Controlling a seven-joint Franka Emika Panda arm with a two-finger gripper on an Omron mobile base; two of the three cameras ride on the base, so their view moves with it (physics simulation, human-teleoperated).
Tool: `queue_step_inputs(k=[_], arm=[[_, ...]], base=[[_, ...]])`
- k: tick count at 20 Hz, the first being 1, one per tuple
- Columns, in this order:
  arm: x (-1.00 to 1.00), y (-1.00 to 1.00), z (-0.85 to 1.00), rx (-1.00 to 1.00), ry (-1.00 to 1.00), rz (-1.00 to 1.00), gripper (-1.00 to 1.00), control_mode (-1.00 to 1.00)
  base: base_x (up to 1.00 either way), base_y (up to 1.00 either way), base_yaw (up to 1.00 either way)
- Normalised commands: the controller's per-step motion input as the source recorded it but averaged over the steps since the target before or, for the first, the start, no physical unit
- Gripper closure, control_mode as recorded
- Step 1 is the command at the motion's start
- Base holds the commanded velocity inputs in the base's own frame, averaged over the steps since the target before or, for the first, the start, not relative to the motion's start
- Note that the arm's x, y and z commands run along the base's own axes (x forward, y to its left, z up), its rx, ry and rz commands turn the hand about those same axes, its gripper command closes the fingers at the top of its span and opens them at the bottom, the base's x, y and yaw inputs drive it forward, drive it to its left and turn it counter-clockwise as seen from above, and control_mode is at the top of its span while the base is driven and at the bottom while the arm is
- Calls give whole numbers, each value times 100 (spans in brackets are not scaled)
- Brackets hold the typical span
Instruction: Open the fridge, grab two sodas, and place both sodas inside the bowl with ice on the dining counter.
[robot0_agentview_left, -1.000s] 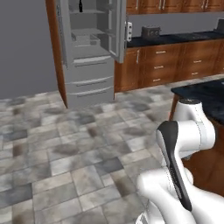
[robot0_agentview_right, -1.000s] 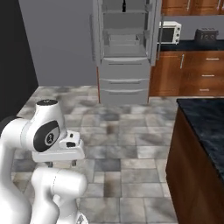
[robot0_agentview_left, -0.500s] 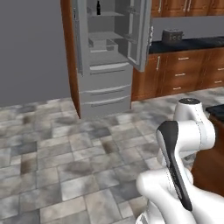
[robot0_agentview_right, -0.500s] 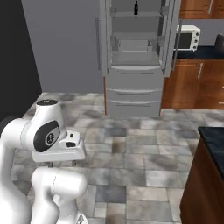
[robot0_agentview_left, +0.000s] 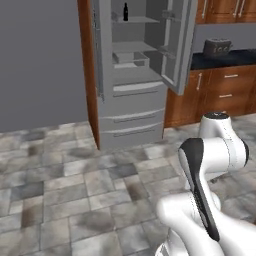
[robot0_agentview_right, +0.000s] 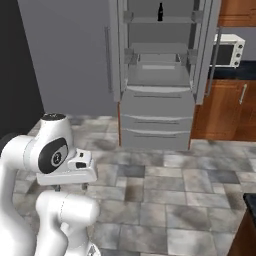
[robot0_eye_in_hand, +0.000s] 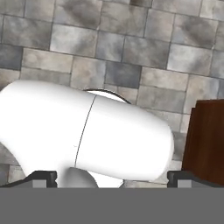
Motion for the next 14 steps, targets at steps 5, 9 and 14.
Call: queue_step_inputs(k=[5, 9, 14], arm=[[0, 0, 0, 0, 0, 0, -100, 100], [0, 0, 0, 0, 0, 0, -100, 100], [0, 0, 0, 0, 0, 0, -100, 100]], base=[[100, -41, 8], [100, -54, 6], [100, -52, 6]])
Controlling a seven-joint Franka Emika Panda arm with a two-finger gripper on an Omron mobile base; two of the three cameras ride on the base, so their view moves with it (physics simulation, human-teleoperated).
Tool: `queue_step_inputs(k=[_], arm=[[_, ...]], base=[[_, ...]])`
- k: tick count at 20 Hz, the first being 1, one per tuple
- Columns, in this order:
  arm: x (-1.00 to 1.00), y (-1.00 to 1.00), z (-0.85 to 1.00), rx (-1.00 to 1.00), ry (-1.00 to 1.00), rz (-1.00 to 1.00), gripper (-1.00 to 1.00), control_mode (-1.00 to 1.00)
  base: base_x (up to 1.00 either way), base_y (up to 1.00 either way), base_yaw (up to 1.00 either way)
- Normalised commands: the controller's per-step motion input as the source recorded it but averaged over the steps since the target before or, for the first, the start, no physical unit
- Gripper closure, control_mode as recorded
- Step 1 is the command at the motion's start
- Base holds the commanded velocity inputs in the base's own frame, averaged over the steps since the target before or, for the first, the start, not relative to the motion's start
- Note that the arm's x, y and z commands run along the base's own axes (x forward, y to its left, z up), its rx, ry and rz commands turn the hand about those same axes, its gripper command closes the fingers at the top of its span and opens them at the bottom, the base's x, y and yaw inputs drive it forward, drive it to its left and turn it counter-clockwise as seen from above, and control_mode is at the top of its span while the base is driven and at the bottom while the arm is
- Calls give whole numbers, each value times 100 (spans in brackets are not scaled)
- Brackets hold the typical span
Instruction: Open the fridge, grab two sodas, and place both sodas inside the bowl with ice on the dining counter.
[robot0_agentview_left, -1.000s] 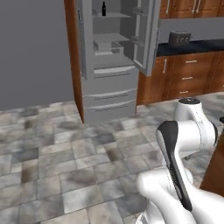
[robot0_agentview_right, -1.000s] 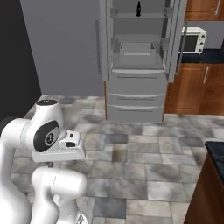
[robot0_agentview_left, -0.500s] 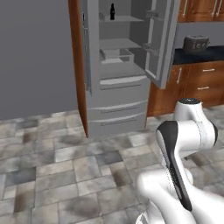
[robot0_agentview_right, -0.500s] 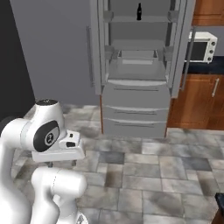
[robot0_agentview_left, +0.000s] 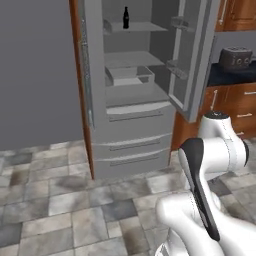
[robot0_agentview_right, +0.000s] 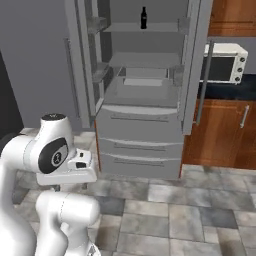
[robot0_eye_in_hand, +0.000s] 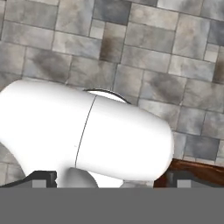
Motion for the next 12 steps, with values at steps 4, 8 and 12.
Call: queue_step_inputs(k=[4, 8, 12], arm=[[0, 0, 0, 0, 0, 0, -100, 100], [0, 0, 0, 0, 0, 0, -100, 100], [0, 0, 0, 0, 0, 0, -100, 100]], base=[[100, -44, 7], [98, -33, 8], [94, -33, 8]])
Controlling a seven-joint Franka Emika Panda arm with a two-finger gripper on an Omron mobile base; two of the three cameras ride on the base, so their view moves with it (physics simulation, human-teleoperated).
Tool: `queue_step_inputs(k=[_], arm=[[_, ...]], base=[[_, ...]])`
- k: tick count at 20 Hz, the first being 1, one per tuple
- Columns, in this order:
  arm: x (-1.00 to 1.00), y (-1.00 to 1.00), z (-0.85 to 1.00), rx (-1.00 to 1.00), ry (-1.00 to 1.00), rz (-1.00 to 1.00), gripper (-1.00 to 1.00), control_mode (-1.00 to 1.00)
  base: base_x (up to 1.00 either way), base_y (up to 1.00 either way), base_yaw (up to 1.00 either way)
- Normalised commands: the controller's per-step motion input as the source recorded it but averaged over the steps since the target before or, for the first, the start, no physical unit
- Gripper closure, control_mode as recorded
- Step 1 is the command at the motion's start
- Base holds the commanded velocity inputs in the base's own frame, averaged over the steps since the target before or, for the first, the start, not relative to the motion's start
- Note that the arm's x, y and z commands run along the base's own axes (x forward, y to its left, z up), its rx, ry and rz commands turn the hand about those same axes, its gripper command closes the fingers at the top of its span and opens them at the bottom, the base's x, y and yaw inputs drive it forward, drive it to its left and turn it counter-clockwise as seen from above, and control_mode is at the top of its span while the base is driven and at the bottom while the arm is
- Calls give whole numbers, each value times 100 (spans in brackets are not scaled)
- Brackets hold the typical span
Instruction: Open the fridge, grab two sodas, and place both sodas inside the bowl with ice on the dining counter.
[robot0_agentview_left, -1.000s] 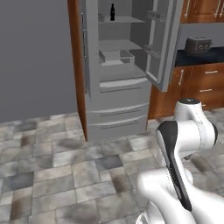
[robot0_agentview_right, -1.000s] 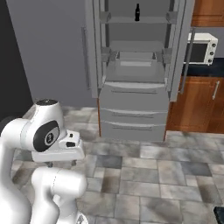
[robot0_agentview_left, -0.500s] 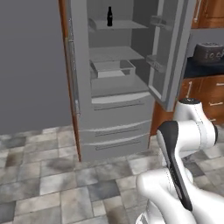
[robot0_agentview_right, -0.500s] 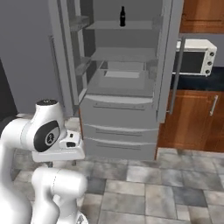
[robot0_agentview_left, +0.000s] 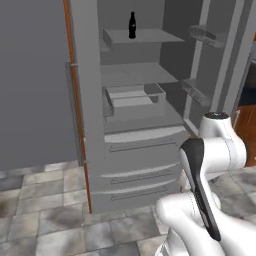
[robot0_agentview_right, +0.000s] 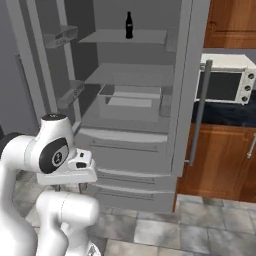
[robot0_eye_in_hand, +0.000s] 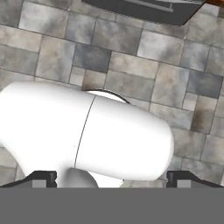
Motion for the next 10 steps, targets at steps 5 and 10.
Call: queue_step_inputs(k=[5, 10], arm=[[0, 0, 0, 0, 0, 0, -100, 100], [0, 0, 0, 0, 0, 0, -100, 100]], base=[[83, -33, 7], [70, -27, 2]])
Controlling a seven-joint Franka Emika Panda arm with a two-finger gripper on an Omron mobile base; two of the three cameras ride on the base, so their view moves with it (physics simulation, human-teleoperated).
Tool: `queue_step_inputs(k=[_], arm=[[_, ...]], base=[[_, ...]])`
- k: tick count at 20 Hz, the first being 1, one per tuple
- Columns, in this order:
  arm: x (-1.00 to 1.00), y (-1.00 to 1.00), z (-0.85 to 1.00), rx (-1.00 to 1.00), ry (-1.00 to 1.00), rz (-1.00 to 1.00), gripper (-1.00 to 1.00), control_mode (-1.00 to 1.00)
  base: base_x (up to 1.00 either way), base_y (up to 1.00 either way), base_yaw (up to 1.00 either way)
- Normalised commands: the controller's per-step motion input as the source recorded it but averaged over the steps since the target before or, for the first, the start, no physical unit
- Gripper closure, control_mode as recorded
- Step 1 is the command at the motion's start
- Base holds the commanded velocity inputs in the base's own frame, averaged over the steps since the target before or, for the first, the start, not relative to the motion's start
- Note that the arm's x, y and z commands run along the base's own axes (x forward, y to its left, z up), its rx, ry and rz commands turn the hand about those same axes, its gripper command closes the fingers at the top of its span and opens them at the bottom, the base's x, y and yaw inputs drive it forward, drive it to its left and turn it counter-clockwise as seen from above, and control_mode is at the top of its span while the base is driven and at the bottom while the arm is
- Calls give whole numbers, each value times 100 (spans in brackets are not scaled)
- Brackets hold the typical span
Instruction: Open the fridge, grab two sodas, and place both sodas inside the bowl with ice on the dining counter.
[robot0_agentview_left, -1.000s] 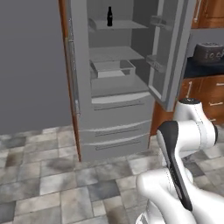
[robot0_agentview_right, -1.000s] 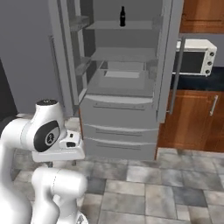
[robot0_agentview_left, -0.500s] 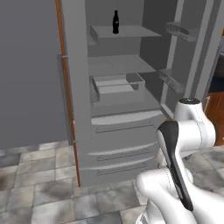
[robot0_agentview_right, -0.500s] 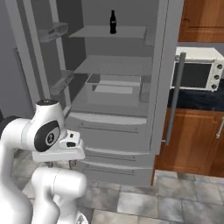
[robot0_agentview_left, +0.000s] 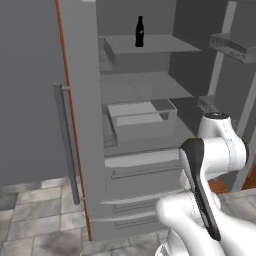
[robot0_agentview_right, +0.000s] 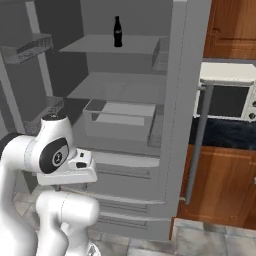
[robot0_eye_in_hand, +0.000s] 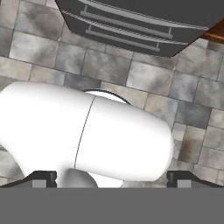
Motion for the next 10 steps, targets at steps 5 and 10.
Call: queue_step_inputs(k=[5, 10], arm=[[0, 0, 0, 0, 0, 0, -100, 100], [0, 0, 0, 0, 0, 0, -100, 100]], base=[[69, -15, 1], [73, -13, 2]])
